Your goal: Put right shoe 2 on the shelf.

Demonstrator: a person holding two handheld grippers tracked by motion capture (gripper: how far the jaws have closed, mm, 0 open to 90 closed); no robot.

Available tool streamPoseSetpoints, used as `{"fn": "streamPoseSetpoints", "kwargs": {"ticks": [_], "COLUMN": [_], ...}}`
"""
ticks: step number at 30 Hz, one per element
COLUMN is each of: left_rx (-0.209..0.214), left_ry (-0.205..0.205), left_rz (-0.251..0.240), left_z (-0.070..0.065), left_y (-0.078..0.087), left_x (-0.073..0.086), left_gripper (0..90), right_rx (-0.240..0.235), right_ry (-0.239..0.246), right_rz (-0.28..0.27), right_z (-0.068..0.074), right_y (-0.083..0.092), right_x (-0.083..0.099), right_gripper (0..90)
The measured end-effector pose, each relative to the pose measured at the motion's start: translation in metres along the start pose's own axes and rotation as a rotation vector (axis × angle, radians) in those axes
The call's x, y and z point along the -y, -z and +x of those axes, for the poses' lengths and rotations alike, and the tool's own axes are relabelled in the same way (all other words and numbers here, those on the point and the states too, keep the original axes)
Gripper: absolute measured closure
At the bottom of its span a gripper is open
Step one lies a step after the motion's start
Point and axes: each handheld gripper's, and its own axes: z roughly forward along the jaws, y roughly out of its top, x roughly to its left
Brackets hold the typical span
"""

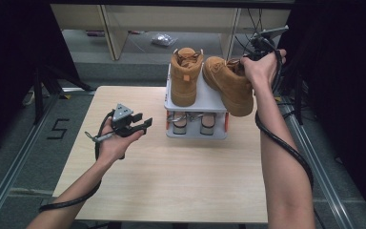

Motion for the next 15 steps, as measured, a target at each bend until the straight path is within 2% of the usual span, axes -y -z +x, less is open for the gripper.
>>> {"fn": "streamPoseSetpoints", "kwargs": {"ticks": [1, 3, 4, 5, 6, 7, 10, 12, 14, 15], "left_rx": [-0.001, -0.002, -0.001, 0.000, 0.000, 0.001, 0.005, 0.006, 0.005, 0.004], "left_ry": [0.000, 0.001, 0.003, 0.003, 0.003, 0.002, 0.006, 0.005, 0.006, 0.005], "left_rz": [0.002, 0.002, 0.001, 0.001, 0.001, 0.001, 0.000, 0.000, -0.001, 0.000], "left_z": [0.001, 0.001, 0.001, 0.001, 0.001, 0.001, 0.000, 0.000, -0.001, -0.001], "left_y": [0.000, 0.000, 0.000, 0.000, 0.000, 0.000, -0.001, -0.001, -0.001, 0.000], "left_x": [0.000, 0.001, 0.001, 0.001, 0.001, 0.001, 0.001, 0.001, 0.001, 0.001], "left_gripper": [52.3, 52.2, 52.2, 52.2, 52.2, 52.1, 52.0, 52.0, 52.0, 52.0], "right_rx": [0.009, 0.025, 0.028, 0.024, 0.023, 0.026, 0.026, 0.024, 0.024, 0.024], "right_ry": [0.024, 0.024, 0.047, 0.018, 0.017, -0.004, 0.045, 0.047, 0.026, 0.053], "right_rz": [-0.018, -0.033, -0.036, -0.038, -0.044, -0.046, -0.047, -0.076, -0.079, -0.080], "right_z": [-0.002, -0.002, -0.004, -0.003, -0.003, -0.002, -0.004, -0.004, -0.001, -0.003], "right_y": [-0.001, 0.000, 0.000, 0.000, 0.001, 0.001, 0.001, 0.003, 0.008, 0.010], "right_x": [0.001, 0.001, 0.001, 0.002, 0.001, 0.002, 0.000, -0.001, -0.002, -0.004], "right_gripper": [55.4, 51.6, 51.0, 50.9, 50.8, 50.3, 48.9, 47.8, 47.2, 47.0]}}
